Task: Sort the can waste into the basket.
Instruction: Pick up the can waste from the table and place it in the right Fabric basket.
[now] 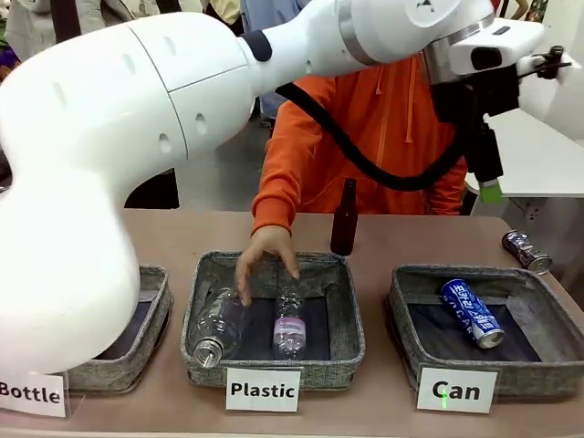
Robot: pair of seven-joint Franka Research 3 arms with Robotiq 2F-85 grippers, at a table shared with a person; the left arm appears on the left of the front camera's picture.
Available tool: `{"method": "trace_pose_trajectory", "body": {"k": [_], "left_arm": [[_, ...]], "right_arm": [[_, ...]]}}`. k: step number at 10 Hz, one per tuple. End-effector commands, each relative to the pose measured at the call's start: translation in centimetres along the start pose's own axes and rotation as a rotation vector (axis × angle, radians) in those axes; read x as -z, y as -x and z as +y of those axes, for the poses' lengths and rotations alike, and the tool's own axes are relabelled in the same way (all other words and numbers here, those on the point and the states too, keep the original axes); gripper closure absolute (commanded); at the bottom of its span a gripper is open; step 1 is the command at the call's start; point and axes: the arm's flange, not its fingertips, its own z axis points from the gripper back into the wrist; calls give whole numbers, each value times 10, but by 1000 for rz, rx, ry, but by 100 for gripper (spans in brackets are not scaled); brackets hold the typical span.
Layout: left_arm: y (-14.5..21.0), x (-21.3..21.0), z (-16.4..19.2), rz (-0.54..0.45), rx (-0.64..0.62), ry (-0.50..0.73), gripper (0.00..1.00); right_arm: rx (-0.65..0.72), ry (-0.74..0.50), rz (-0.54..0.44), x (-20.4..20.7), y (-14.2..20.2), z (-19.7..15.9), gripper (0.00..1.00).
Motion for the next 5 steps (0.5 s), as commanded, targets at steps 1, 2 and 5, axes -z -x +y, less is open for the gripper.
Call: {"method": "trace_pose_trajectory", "body": {"k": [1, 2, 5], "left_arm": [[48, 20, -46, 116, -165, 17, 0], [59, 26, -50, 194, -275, 4, 0], [71, 26, -60, 206, -332, -69, 0]], "right_arm": [[11, 0, -46, -12, -8, -2, 0], [18, -6, -38, -14, -9, -4, 0], [12, 15, -26, -8, -7, -5, 0]]}}
